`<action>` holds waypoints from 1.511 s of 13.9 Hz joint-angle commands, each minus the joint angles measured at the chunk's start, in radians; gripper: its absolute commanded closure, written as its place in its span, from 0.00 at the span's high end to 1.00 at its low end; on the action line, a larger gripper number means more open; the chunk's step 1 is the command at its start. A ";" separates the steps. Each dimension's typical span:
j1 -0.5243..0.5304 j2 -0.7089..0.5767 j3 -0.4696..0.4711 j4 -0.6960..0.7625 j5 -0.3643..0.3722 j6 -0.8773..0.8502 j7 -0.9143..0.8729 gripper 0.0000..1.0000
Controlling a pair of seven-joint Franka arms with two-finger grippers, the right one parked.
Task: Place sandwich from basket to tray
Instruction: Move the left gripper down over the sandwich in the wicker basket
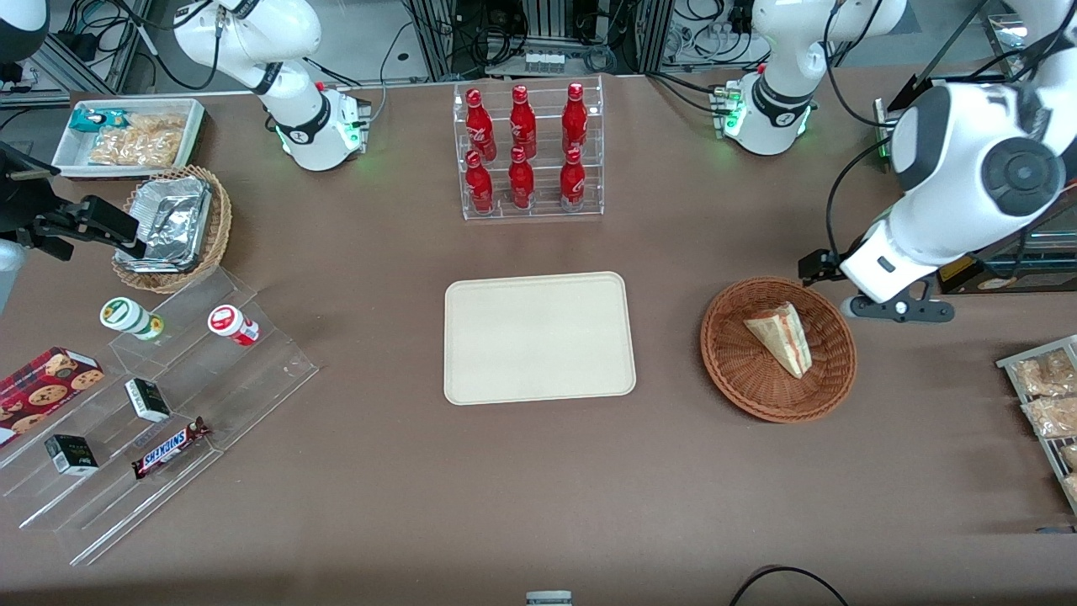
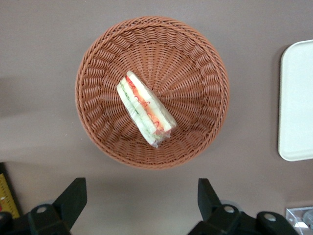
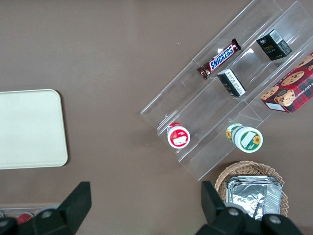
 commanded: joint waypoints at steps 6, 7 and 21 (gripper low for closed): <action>0.012 -0.026 -0.003 -0.243 -0.013 0.298 -0.013 1.00; 0.012 -0.023 -0.003 -0.246 -0.014 0.298 -0.058 1.00; -0.002 0.081 -0.008 -0.310 -0.016 0.520 -0.899 1.00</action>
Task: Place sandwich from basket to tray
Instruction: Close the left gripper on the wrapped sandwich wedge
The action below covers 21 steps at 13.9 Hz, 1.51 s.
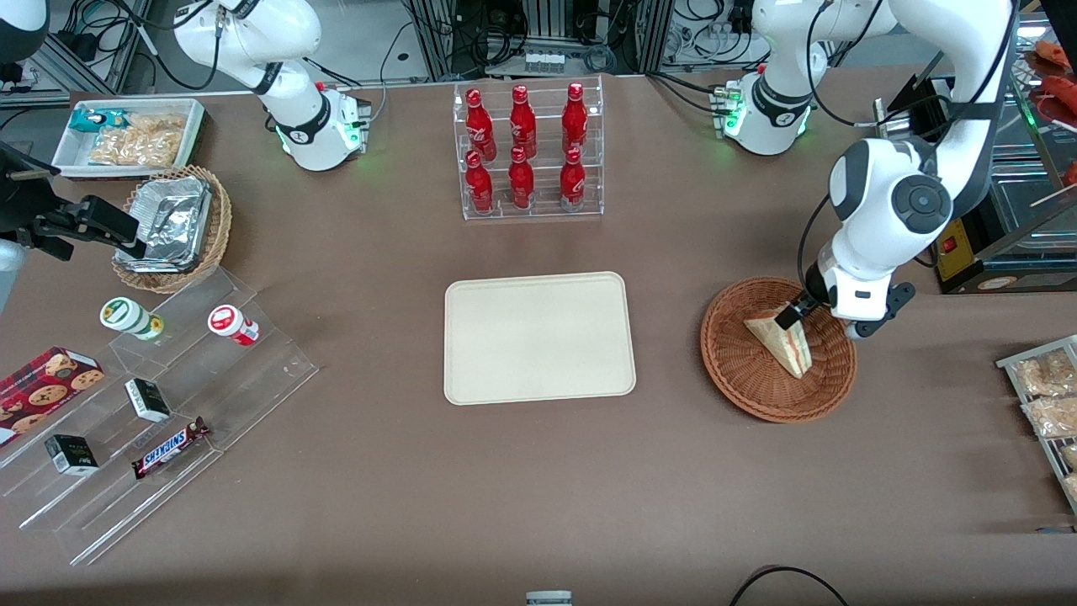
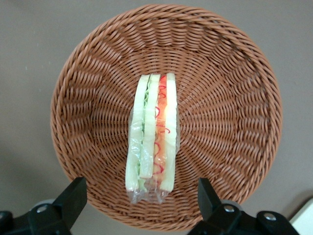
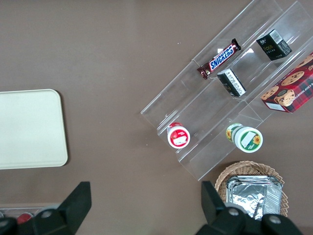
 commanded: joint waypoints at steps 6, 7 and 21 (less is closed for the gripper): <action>0.000 0.101 -0.005 0.002 -0.007 0.100 -0.135 1.00; 0.000 0.109 -0.005 0.002 -0.007 0.106 -0.135 1.00; 0.000 0.095 -0.007 0.056 -0.003 -0.021 -0.045 0.07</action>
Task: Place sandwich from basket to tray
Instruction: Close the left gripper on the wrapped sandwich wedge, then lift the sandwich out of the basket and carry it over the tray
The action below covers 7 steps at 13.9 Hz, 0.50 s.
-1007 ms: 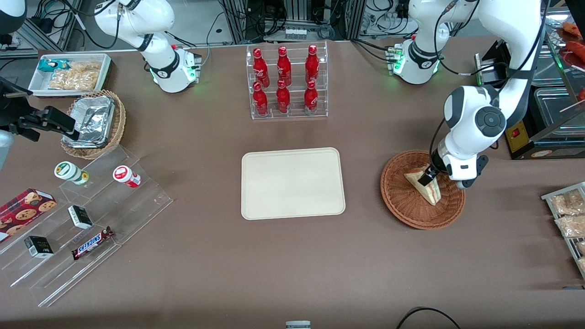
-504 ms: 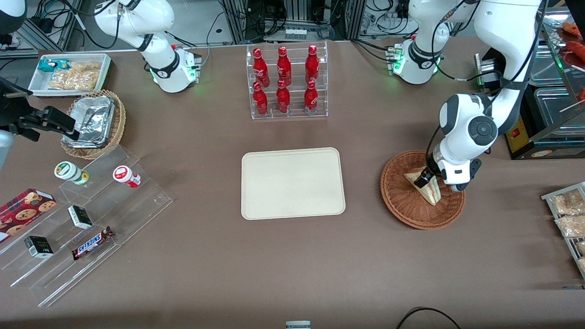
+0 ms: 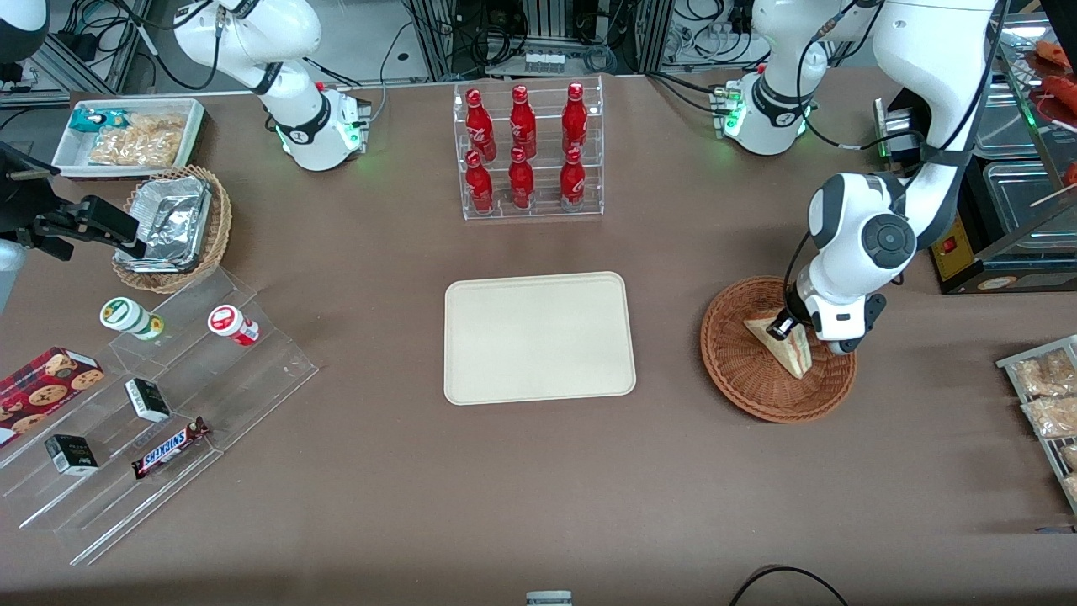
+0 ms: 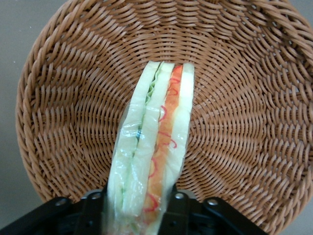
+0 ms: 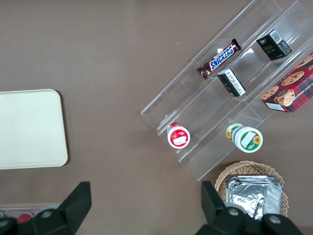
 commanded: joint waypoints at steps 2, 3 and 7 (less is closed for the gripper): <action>0.000 -0.053 -0.002 0.124 -0.001 -0.257 0.117 0.07; 0.000 -0.061 -0.002 0.165 -0.001 -0.364 0.172 0.08; -0.034 -0.050 -0.028 0.267 0.002 -0.502 0.277 0.06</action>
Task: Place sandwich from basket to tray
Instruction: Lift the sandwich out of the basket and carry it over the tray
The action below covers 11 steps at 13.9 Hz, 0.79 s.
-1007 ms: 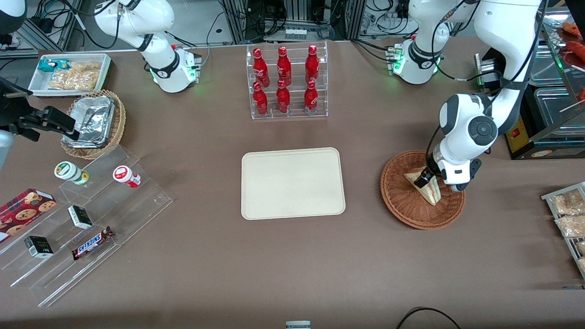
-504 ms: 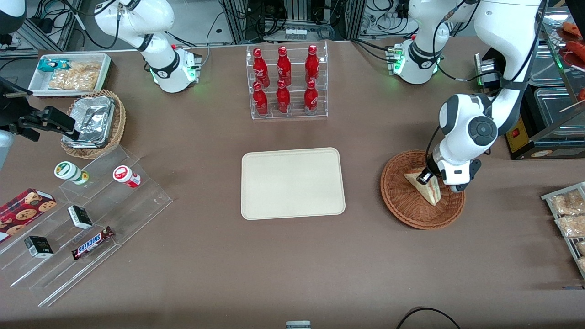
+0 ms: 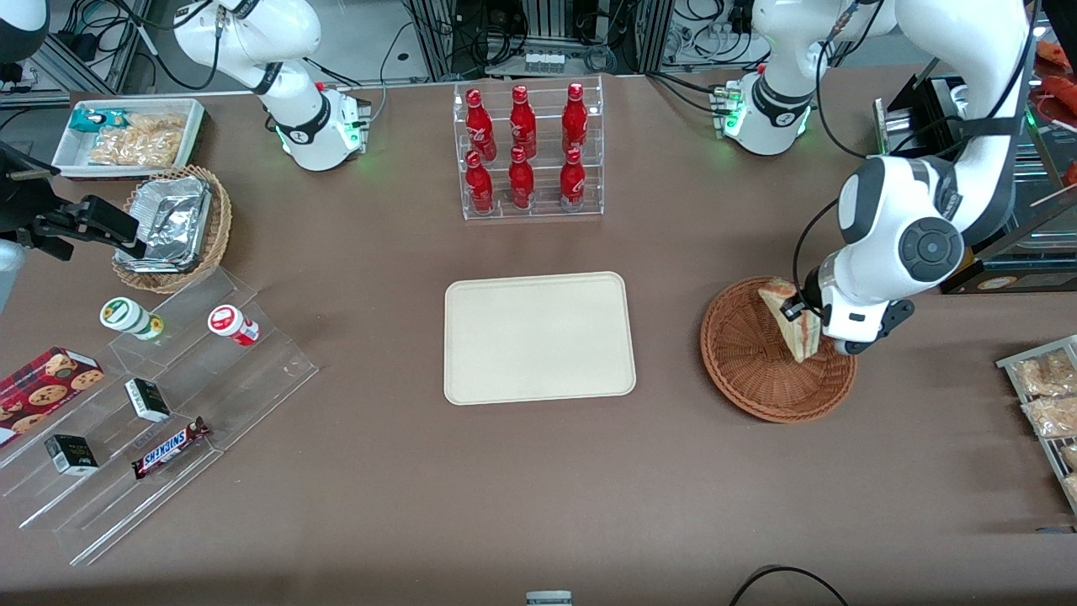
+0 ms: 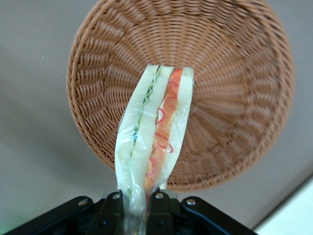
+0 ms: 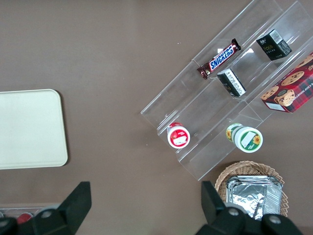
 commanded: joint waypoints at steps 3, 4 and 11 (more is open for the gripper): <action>-0.025 0.048 -0.116 0.094 0.014 -0.038 0.055 0.08; -0.026 0.055 -0.124 0.098 0.014 -0.034 0.061 0.08; -0.117 0.271 -0.284 0.320 0.110 -0.026 -0.069 0.03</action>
